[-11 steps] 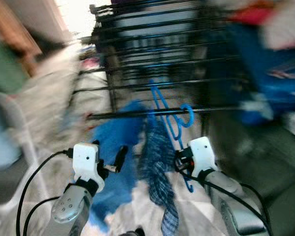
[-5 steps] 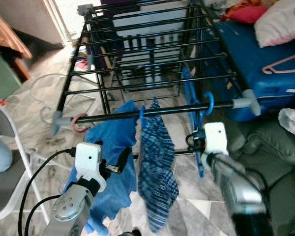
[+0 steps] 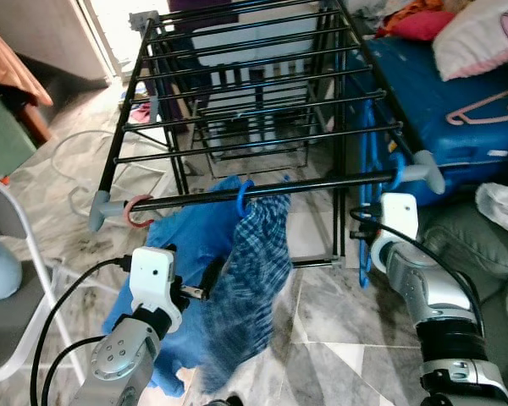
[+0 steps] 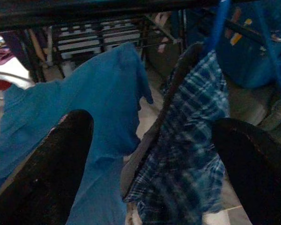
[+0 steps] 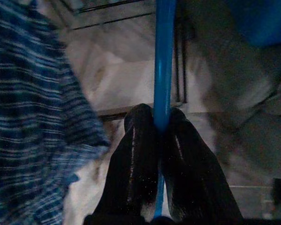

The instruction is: Hang hanger

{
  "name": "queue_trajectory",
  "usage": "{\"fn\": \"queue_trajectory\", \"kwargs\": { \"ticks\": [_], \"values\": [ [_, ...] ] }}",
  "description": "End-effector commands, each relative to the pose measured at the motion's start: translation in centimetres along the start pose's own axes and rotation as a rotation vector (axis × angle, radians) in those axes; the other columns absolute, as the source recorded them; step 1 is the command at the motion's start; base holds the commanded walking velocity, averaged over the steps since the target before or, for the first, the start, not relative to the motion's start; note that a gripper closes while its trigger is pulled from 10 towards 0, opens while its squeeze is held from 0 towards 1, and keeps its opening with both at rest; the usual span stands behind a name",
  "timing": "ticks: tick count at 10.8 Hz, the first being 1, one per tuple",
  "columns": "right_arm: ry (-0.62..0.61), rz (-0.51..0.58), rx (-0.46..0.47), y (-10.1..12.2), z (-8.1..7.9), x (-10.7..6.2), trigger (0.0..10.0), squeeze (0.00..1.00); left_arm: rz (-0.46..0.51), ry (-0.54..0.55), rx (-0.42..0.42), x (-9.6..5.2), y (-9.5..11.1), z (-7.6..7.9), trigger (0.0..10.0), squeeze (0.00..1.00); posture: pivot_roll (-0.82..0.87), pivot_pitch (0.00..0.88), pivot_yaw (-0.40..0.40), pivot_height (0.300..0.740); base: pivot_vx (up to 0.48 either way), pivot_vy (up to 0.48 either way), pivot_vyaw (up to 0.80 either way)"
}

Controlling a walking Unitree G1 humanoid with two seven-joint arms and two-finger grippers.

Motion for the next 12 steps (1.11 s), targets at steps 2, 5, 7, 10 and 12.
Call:
{"fn": "queue_trajectory", "kwargs": {
  "ticks": [2, 5, 7, 10, 12],
  "values": [
    [0.043, -0.078, 0.045, -1.8, -0.9, 0.6, 10.0, 0.00, -0.019, -0.001, 0.001, 0.0, -0.2, -0.3, 10.0, 0.00, -0.12, 0.066, 0.132, 0.740, 0.000, 0.000, 0.00],
    [0.096, -0.105, 0.032, -2.8, -1.8, 0.6, 10.0, 0.00, -0.026, -0.006, 0.004, 0.2, -0.3, -0.3, 10.0, 0.00, -0.12, 0.066, 0.133, 0.740, 0.000, 0.000, 0.00],
    [0.131, -0.046, -0.087, -1.9, -2.6, 0.3, 10.0, 0.00, -0.025, -0.006, 0.001, 0.2, -0.4, -0.2, 10.0, 0.00, -0.12, 0.066, 0.133, 0.740, 0.000, 0.000, 0.00],
    [0.152, -0.053, -0.121, -2.6, -2.9, -0.1, 10.0, 0.00, -0.028, -0.009, -0.003, 0.2, -0.4, -0.1, 10.0, 0.00, -0.12, 0.073, 0.131, 0.740, 0.000, 0.000, 0.00],
    [0.163, -0.016, -0.159, -2.2, -3.1, -0.3, 10.0, 0.86, -0.030, -0.014, -0.006, 0.3, -0.5, 0.0, 10.0, 0.00, -0.13, 0.078, 0.130, 0.740, 0.000, 0.000, 0.00]
  ]
}}
Point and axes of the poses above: a point about 5 cm out from each wrist's last joint towards the gripper, its own x axis pointing out of the wrist towards the gripper, its own y axis along the axis of the wrist's last joint, z = x × y, the point moved 5 cm from there along x, pointing out of the wrist towards the gripper, and after that the axes turned 8 degrees about -x, right-handed, at the moved point
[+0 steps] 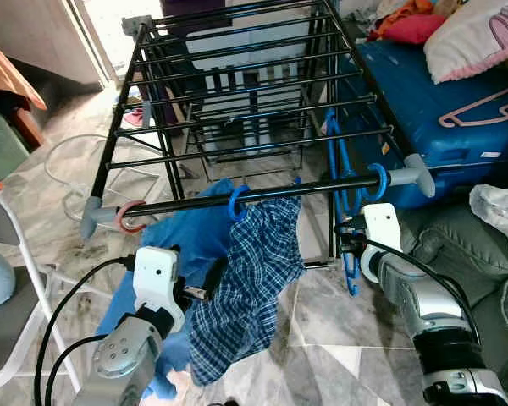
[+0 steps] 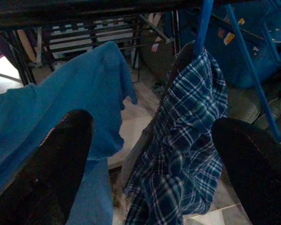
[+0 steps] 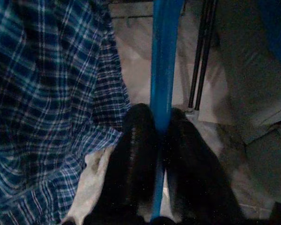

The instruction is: Hang hanger

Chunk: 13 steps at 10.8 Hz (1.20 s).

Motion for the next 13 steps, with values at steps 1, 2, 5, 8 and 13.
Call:
{"fn": "queue_trajectory", "kwargs": {
  "ticks": [1, 2, 5, 8, 13],
  "values": [
    [0.032, -0.002, -0.027, -0.2, -1.2, 0.0, 10.0, 1.00, -0.018, 0.004, -0.001, 0.0, -0.3, -0.3, 10.0, 0.00, -0.13, 0.078, 0.130, 0.740, 0.000, 0.000, 0.00],
    [0.024, 0.009, -0.041, -0.1, -1.1, -0.1, 10.0, 1.00, -0.017, 0.006, -0.001, 0.0, -0.3, -0.2, 10.0, 0.00, -0.13, 0.077, 0.127, 0.740, 0.000, 0.000, 0.00],
    [-0.017, 0.070, -0.100, -0.1, -0.4, -1.0, 10.0, 1.00, -0.015, 0.008, -0.004, 0.1, -0.3, -0.3, 10.0, 0.00, -0.13, 0.077, 0.125, 0.740, 0.000, 0.000, 0.00],
    [-0.037, 0.084, -0.122, -0.5, -0.3, -1.7, 10.0, 1.00, -0.013, 0.003, -0.006, 0.3, -0.3, -0.2, 10.0, 0.00, -0.14, 0.074, 0.127, 0.740, 0.000, 0.000, 0.00],
    [-0.085, 0.185, -0.146, 0.0, -0.7, -3.4, 10.0, 1.00, 0.001, 0.007, 0.002, 0.6, -0.2, -0.2, 10.0, 0.00, -0.15, 0.062, 0.123, 0.740, 0.000, 0.000, 0.00]
  ]
}}
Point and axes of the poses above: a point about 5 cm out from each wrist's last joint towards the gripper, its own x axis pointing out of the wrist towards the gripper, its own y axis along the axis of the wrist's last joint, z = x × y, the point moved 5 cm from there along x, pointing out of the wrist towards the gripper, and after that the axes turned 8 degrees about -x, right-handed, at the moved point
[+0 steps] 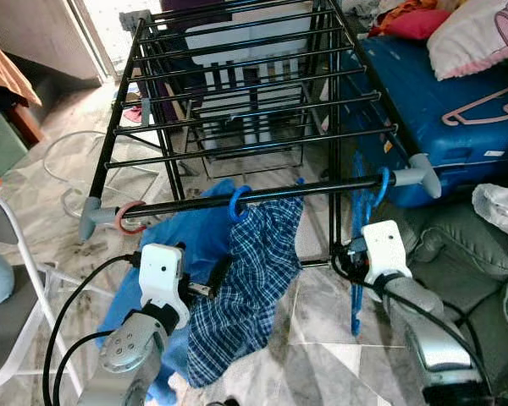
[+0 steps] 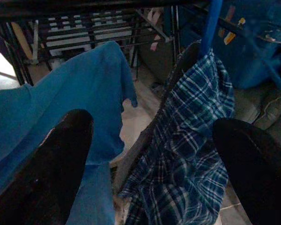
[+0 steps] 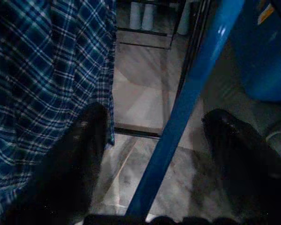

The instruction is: Hang hanger

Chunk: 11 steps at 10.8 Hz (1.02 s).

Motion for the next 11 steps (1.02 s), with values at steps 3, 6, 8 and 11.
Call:
{"fn": "queue_trajectory", "kwargs": {
  "ticks": [3, 6, 8, 11],
  "values": [
    [-0.023, 0.024, 0.011, 0.0, -0.4, -1.0, 10.0, 1.00, 0.027, -0.001, 0.057, 0.2, 0.9, 0.0, 10.0, 0.00, -0.15, 0.053, 0.118, 0.740, 0.000, 0.000, 0.00],
    [-0.071, 0.051, 0.016, -0.1, 0.1, -2.1, 10.0, 1.00, 0.033, 0.023, 0.067, 0.4, 0.9, -0.5, 10.0, 0.00, -0.15, 0.044, 0.117, 0.740, 0.000, 0.000, 0.00],
    [-0.057, 0.129, -0.004, 1.3, -0.2, -3.1, 10.0, 0.16, 0.039, 0.043, 0.073, 0.7, 1.1, -0.7, 10.0, 0.00, -0.16, 0.049, 0.120, 0.740, 0.000, 0.000, 0.00],
    [-0.072, 0.187, -0.026, 2.8, 0.1, -3.8, 10.0, 0.00, 0.031, 0.082, 0.071, 0.6, 0.7, -1.0, 10.0, 0.00, -0.16, 0.057, 0.115, 0.740, 0.000, 0.000, 0.00]
  ]
}}
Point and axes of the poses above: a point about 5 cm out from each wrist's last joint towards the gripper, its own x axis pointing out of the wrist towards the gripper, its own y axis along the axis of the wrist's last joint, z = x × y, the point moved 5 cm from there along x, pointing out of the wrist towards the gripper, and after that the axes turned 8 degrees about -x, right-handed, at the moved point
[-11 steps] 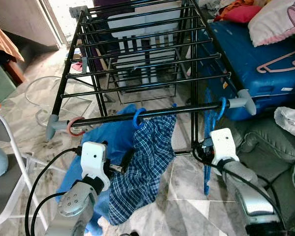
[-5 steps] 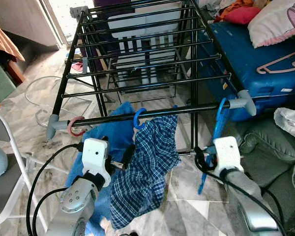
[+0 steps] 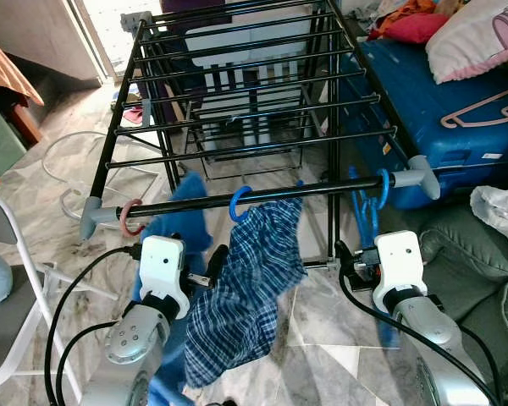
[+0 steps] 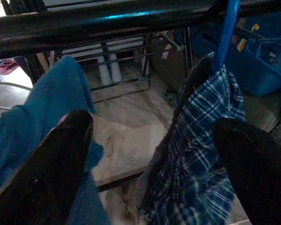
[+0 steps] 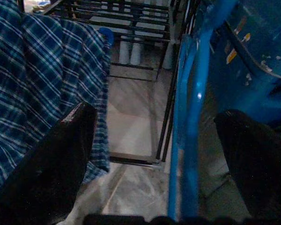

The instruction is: Hang hanger

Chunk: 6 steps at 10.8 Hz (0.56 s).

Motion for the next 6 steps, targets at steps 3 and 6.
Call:
{"fn": "queue_trajectory", "kwargs": {
  "ticks": [3, 6],
  "values": [
    [0.003, 0.083, 0.020, 2.10, 0.08, 0.29, 10.0, 0.00, -0.014, 0.035, 0.022, 0.12, -0.29, -0.73, 10.0, 0.00, -0.16, 0.068, 0.116, 0.740, 0.000, 0.000, 0.00],
    [-0.012, 0.048, 0.013, 1.39, -0.12, 0.29, 10.0, 0.00, -0.018, 0.038, 0.026, 0.21, -0.41, -0.62, 10.0, 0.00, -0.16, 0.061, 0.114, 0.740, 0.000, 0.000, 0.00]
  ]
}}
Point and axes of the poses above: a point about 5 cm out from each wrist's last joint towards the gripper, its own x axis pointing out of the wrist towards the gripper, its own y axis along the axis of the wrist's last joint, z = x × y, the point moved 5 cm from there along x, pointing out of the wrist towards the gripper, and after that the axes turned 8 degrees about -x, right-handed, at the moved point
